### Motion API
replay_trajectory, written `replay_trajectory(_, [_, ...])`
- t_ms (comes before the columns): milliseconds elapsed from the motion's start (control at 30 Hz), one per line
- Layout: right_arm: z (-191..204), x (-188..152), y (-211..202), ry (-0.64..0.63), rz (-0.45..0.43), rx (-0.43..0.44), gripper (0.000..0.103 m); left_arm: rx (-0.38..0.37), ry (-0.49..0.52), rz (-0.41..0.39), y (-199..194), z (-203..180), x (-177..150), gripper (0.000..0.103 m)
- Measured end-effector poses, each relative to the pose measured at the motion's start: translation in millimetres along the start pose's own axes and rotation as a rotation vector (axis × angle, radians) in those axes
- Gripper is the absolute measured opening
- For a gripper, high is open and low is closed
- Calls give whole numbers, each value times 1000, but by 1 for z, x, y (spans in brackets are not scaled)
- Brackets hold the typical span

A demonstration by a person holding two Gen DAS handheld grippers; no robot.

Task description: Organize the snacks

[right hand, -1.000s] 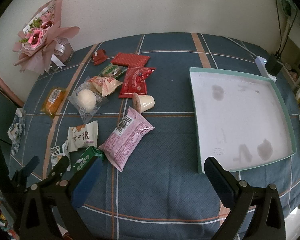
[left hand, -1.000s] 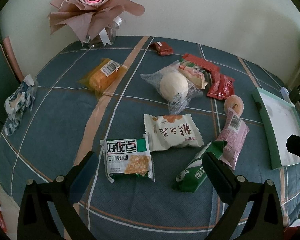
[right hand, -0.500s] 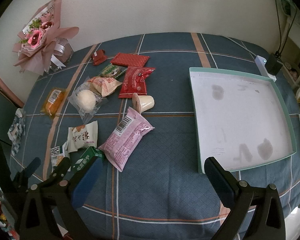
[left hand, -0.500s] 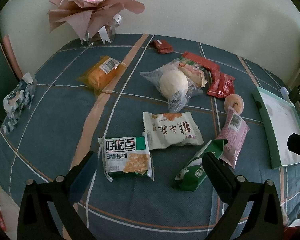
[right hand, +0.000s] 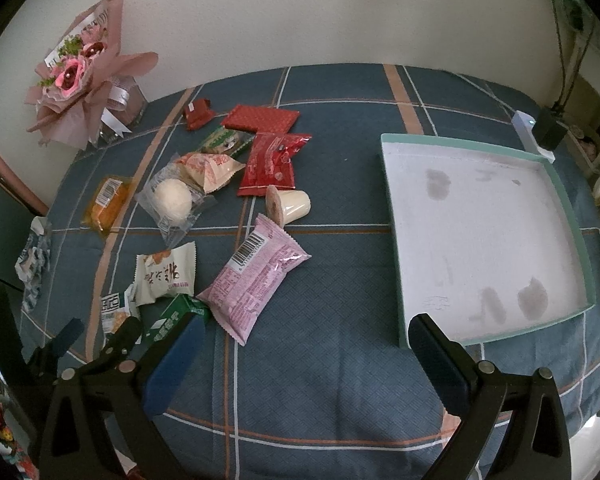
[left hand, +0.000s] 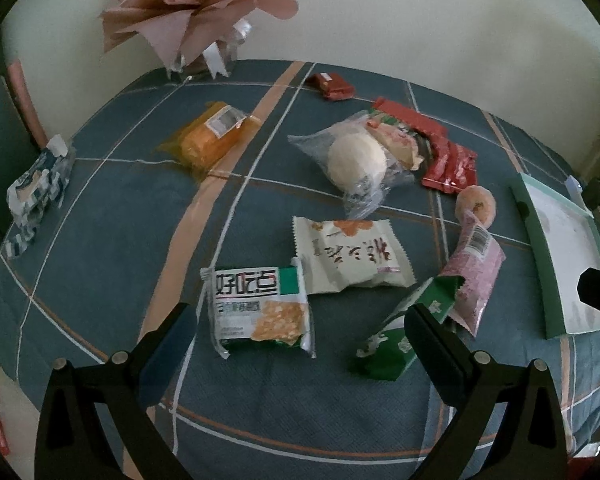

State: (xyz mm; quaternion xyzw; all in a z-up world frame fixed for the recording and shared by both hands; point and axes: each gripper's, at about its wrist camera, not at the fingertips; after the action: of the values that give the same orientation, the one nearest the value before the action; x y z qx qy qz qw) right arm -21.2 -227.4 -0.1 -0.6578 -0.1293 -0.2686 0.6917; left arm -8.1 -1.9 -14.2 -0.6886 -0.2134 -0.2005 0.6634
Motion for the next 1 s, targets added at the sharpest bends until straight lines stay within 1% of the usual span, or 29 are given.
replay_trajectory(100, [6,2,11,-4,27,19,103,15,-34,12,2,9,0,103])
replay_trajectory(200, [14,4,24,1,65,84,103,39,-72,38,8,20,1,103])
replay_trajectory(267, [21,4,30,3,86,137,103,41,-95,48,10,27,1,103])
replay_trajectory(333, [29,3,38,-7,108,167,103,49,-106,55,12,33,0,103])
replay_trajectory(400, [35,1,46,-21,124,152,103,67,-105,70,16,37,0,103])
replay_trajectory(467, [36,-1,58,-16,155,141,103,69,-111,82,21,40,1,103])
replay_trajectory(533, [31,-3,70,29,199,160,103,60,-119,96,26,43,2,103])
replay_trajectory(600, [29,-5,78,59,220,167,103,58,-115,106,30,43,2,103])
replay_trajectory(700, [32,-5,81,61,217,161,103,59,-98,111,36,43,6,103])
replay_trajectory(800, [41,-5,83,50,214,161,102,42,-87,112,41,42,9,103])
replay_trajectory(933, [47,-6,87,56,230,156,94,32,-75,123,48,40,12,103])
replay_trajectory(1000, [52,-6,88,56,232,152,87,18,-72,124,50,40,13,101])
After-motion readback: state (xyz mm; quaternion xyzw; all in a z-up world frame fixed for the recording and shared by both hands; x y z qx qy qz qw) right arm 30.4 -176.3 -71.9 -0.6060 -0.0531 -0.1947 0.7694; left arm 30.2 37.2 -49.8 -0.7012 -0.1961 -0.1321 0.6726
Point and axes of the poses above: each gripper's, at about its wrist camera, not at the fingertips, and y roughly the way its jaws point, z to its left, x to its top, and after that the axes turned 3 degrees about -z, right-handed
